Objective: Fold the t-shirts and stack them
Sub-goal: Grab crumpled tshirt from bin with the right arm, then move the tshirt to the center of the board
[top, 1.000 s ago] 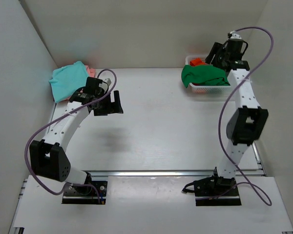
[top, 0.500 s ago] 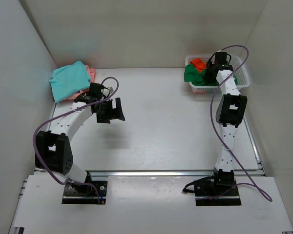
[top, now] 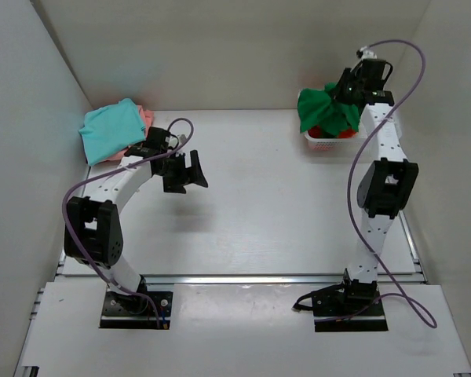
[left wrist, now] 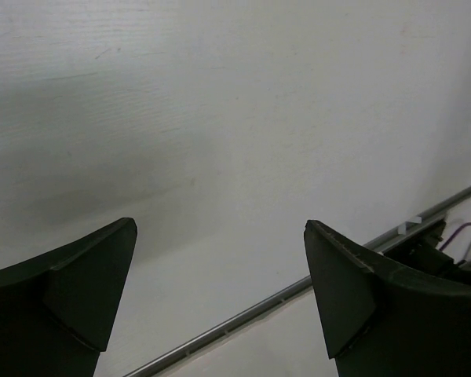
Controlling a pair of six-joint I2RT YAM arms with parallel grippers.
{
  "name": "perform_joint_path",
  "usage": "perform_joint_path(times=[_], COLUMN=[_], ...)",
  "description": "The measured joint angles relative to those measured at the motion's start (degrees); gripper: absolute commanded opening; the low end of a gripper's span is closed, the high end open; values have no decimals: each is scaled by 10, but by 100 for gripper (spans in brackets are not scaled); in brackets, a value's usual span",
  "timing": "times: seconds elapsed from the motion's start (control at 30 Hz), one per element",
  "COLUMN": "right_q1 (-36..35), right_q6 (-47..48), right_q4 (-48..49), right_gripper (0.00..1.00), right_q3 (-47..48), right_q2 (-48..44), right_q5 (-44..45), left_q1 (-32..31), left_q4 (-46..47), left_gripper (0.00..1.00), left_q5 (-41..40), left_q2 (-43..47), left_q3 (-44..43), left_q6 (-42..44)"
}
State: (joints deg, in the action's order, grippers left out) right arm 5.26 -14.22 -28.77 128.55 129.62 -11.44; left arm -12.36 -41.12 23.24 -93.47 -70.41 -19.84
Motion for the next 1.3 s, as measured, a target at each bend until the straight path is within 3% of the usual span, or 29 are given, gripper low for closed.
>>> perform_joint_path(times=[0.17, 0.2, 0.23, 0.33, 0.47, 0.5, 0.53, 0.6, 0.63, 0.7, 0.73, 0.77, 0.8, 0.87, 0.9, 0.97, 1.0, 1.03, 1.07, 1.2, 1.3], right_q1=[-57, -110, -111, -148, -169, -167, -164, -162, -165, -182, -195, -206, -214, -221, -220, -218, -217, -216, -217, -227, -254], right_q6=[29, 28, 28, -2, -42, -61, -78, -118, -127, -125, -121, -117, -112, -94, -86, -75, -64, -53, -44, -14, -3], right_q4=[89, 181, 184, 295, 333, 338, 337, 326, 300, 234, 192, 152, 111, 54, 30, -7, -19, -29, -40, -66, -79], right_gripper=[0, 0, 0, 0, 0, 11, 34, 52, 59, 61, 61, 61, 57, 24, 1, 0, 1, 11, 14, 24, 30], right_q3=[-60, -122, -123, -255, -378, -405, -428, -487, -511, -546, -560, -569, -577, -587, -589, -590, -594, -603, -617, -682, -723], right_q2=[-189, -325, -329, -480, -603, -619, -628, -629, -626, -605, -587, -572, -557, -548, -548, -549, -551, -555, -559, -570, -570], right_q5=[-69, -110, -111, -127, -146, -168, -191, -235, -241, -231, -223, -216, -208, -194, -181, -154, -139, -126, -116, -91, -81], left_q1=[19, 24, 31, 39, 54, 60, 67, 75, 76, 73, 70, 66, 62, 50, 42, 28, 17, 6, -9, -82, -132], left_q4=[18, 25, 37, 43, 42, 40, 38, 42, 46, 70, 94, 124, 150, 212, 257, 302, 314, 310, 292, 242, 254], left_gripper=[99, 99, 99, 99, 99, 98, 99, 99, 99, 99, 94, 74, 21, 6, 5, 9, 17, 25, 41, 58, 58], left_q5=[66, 80, 104, 122, 124, 122, 120, 114, 112, 115, 122, 131, 142, 163, 173, 184, 189, 188, 183, 150, 125], left_q2=[-1, -1, -1, 7, 39, 50, 66, 93, 104, 145, 168, 198, 223, 269, 294, 312, 314, 311, 306, 299, 300], left_q3=[-7, -7, -7, -9, -26, -36, -52, -82, -89, -87, -70, -38, -3, 86, 151, 231, 265, 288, 298, 297, 313], left_q6=[-15, -19, -28, -48, -78, -85, -92, -102, -106, -121, -130, -146, -169, -211, -242, -280, -291, -290, -283, -247, -254])
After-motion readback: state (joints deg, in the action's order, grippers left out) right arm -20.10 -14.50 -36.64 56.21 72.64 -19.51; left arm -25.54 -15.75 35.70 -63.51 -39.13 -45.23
